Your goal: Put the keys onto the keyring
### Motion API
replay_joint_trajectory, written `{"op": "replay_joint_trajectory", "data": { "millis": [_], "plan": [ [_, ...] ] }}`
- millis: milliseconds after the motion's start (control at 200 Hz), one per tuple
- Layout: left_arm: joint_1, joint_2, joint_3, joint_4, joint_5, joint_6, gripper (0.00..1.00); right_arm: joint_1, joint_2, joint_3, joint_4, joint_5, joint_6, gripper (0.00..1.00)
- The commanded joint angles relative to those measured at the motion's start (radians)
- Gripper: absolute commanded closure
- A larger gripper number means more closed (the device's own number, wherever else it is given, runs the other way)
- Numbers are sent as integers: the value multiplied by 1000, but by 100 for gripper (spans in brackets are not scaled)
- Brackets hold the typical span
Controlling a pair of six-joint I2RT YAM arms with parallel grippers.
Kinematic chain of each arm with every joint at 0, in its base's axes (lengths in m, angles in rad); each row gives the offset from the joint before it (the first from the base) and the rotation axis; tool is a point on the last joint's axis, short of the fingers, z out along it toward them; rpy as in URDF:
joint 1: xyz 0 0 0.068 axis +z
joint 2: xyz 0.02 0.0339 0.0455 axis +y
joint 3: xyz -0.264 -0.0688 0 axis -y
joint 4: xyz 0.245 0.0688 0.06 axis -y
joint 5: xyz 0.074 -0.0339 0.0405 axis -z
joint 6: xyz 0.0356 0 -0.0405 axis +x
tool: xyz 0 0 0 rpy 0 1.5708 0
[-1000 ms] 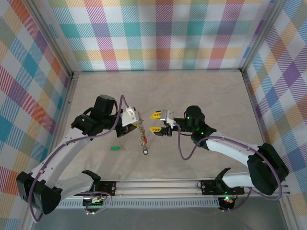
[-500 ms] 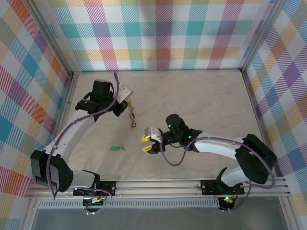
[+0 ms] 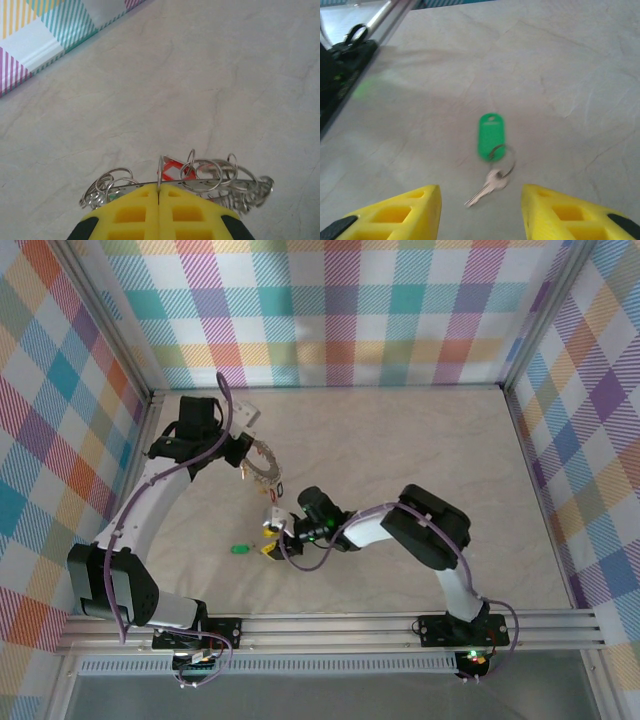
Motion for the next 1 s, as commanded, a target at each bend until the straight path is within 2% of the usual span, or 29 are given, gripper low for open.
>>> {"op": "replay_joint_trajectory", "data": {
  "millis": [0,145,595,725,995],
  "plan": [
    [23,-2,47,26,40,-10,100,5,54,75,12,12,24,54],
    [35,-8,47,15,58,-2,100,6,117,158,-108,-11,29,53],
    [51,-27,30,10,72,-16,100,6,206,297,-289,-172,58,52],
    [52,-30,29,6,81,-16,100,7,226,319,-327,-180,45,56],
    [56,-44,13,7,106,-15,100,17,221,323,-373,-182,28,70]
  ]
}}
